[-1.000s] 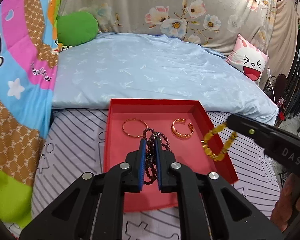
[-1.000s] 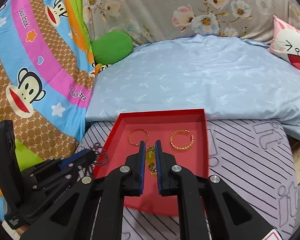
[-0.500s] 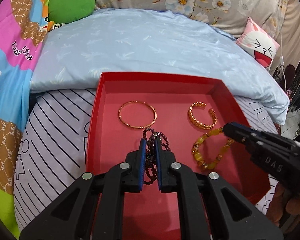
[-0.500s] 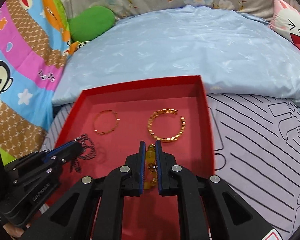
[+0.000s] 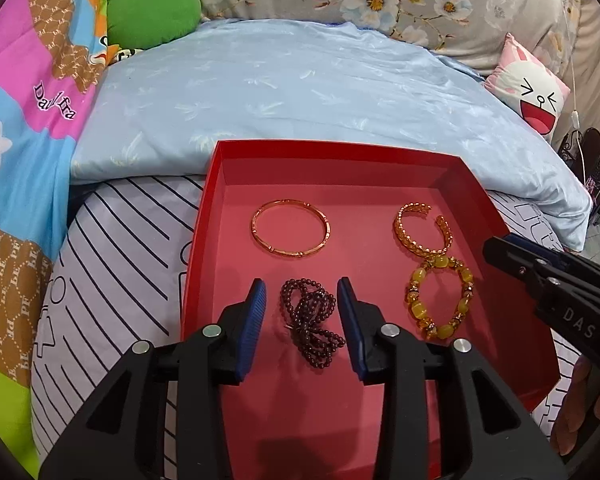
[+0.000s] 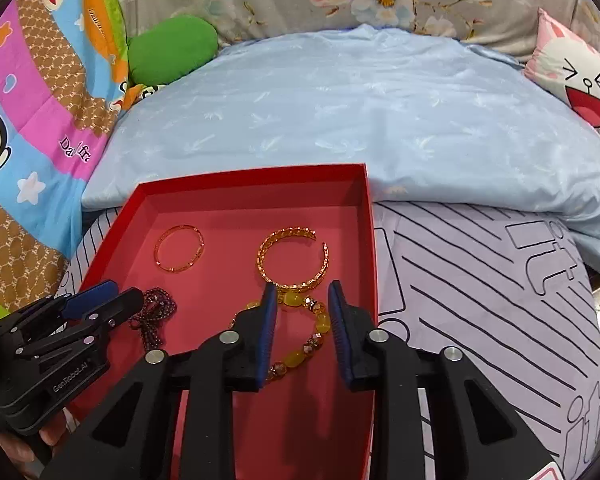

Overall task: Organize jewelry
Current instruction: 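Carry both bead bracelets into the red tray and open both tools, then move both tools back toward the remaining bead bracelets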

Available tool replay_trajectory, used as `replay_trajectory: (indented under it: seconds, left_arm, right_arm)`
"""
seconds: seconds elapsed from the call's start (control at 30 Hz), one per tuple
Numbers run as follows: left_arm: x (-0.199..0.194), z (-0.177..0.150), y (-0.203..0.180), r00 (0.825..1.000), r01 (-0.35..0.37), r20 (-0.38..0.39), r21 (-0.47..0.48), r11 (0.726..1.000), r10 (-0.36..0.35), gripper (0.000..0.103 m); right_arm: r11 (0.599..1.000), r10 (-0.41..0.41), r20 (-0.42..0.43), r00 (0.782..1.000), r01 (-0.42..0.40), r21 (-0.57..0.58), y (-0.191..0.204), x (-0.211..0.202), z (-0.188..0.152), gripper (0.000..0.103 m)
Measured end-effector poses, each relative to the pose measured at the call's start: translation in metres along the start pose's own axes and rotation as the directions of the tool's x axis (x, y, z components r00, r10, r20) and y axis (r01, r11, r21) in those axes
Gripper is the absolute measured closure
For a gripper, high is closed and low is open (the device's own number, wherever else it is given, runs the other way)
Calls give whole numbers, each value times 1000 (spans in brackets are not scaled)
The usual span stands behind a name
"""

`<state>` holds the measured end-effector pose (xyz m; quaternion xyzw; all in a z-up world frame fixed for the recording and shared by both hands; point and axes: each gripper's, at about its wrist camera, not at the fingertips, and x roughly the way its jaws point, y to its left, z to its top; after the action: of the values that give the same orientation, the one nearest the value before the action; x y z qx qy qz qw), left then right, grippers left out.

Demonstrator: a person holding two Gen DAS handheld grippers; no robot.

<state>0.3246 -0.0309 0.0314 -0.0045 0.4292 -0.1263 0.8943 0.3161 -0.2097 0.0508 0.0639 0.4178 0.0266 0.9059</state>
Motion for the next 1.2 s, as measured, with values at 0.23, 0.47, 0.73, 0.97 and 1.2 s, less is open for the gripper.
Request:
replay_trajectory:
  seconds: [0.23, 0.47, 0.73, 0.97, 1.2]
  left_arm:
    - [-30, -7, -2, 999, -4, 41, 5, 1000, 4, 68]
    - [-74, -27, -3, 996, -1, 87, 0, 1000, 1, 68]
    - [-121, -69, -1, 995, -4, 97, -13, 1000, 6, 68]
    - [-138, -114, -2, 998, -9, 58, -25, 1000, 11, 68]
    - [-141, -155, -9, 1000, 4, -1, -36, 999, -4, 68]
  right_arm:
    - [1000, 16, 49, 999, -16, -5, 5, -37, -8, 71]
    - [1000, 30, 89, 996, -30, 2, 8, -85, -32, 69]
    - [1000, 13, 94, 995, -12, -18, 7, -130, -76, 67]
    - [1000, 11, 23, 1000, -12, 9, 1, -141, -131, 67]
    - [1000, -6, -41, 999, 7, 20, -4, -142, -174, 67]
